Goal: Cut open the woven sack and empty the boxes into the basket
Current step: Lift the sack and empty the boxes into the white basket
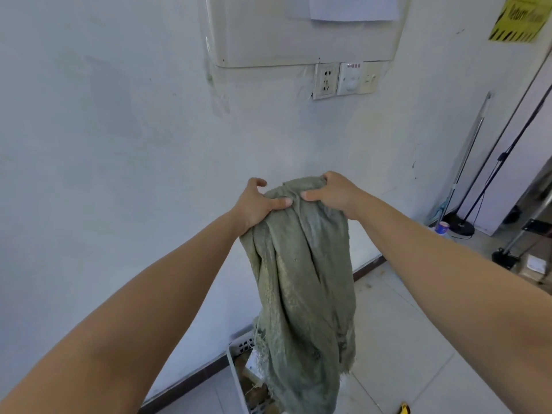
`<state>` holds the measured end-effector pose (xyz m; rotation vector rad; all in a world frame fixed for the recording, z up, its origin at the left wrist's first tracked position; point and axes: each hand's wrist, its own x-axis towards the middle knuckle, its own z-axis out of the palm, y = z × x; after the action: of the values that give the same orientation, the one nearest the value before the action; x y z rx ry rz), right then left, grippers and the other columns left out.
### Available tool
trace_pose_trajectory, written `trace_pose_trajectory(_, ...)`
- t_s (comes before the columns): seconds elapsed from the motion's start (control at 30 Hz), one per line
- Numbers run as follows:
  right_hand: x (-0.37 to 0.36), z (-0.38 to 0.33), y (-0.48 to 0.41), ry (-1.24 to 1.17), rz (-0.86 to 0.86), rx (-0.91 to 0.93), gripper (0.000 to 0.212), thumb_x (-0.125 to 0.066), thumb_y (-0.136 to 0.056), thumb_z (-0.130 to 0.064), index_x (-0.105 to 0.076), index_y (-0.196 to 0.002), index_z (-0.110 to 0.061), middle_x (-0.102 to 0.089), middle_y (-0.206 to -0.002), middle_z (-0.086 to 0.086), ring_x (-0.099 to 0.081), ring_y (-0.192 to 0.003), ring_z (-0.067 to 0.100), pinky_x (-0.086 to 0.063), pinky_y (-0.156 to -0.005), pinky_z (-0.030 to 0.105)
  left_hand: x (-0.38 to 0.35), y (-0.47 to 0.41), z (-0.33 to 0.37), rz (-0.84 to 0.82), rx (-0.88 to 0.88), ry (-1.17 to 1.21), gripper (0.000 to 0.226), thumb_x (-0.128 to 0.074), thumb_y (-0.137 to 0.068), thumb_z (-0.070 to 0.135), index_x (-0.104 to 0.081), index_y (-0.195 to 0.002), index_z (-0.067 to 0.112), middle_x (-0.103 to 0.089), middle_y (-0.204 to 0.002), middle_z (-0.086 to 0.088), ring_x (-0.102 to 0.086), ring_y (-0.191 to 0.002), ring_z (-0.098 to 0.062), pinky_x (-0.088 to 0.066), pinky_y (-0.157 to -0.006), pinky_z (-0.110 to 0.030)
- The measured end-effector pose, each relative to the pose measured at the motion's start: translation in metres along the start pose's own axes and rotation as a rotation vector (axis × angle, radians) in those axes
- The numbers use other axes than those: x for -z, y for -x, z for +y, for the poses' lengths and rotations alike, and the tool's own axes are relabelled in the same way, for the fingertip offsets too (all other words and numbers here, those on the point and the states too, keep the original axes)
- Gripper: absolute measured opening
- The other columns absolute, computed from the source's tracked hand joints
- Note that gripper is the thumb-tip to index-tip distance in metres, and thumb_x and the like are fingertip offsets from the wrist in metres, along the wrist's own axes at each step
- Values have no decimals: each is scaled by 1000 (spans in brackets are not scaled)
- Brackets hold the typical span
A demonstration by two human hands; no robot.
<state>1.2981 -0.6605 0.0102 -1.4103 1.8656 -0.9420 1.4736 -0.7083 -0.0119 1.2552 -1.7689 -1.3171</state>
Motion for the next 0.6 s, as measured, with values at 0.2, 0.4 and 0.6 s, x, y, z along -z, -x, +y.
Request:
trace_pose_trajectory(0.2, 4, 27, -17, -97, 94, -510, 28, -45, -95, -5, -50, -67, -2, -51, -71, 13, -47, -59, 22, -42, -55, 30, -4, 13, -13, -203, 43, -318, 112, -80, -59, 55, -9, -144, 42, -15, -147, -4, -29, -135, -31, -33, -109, -48)
trace_pose_trajectory(0.4, -11, 30, 9, -294, -293, -630, 29, -46, -97, -9, -57, -73, 4, -63, -73, 15, -59, -68, 23, -55, -60, 28, -13, 8, -22, -110, -80, 66, 69, -88, -58, 12, -52, -116, 16, -63, -112, -5, -61, -107, -26, -52, -90, -42)
trace_pose_trajectory(0.6, 0, 11, 8, -131, -287, -166, 46, -51, -89, -56, -55, -119, -21, -61, -114, 2, -59, -107, 21, -49, -91, 35, -11, -2, -19, -48, 16, -72, 32, -83, -62, 7, -72, -92, 8, -72, -94, -9, -66, -87, -24, -54, -80, -33)
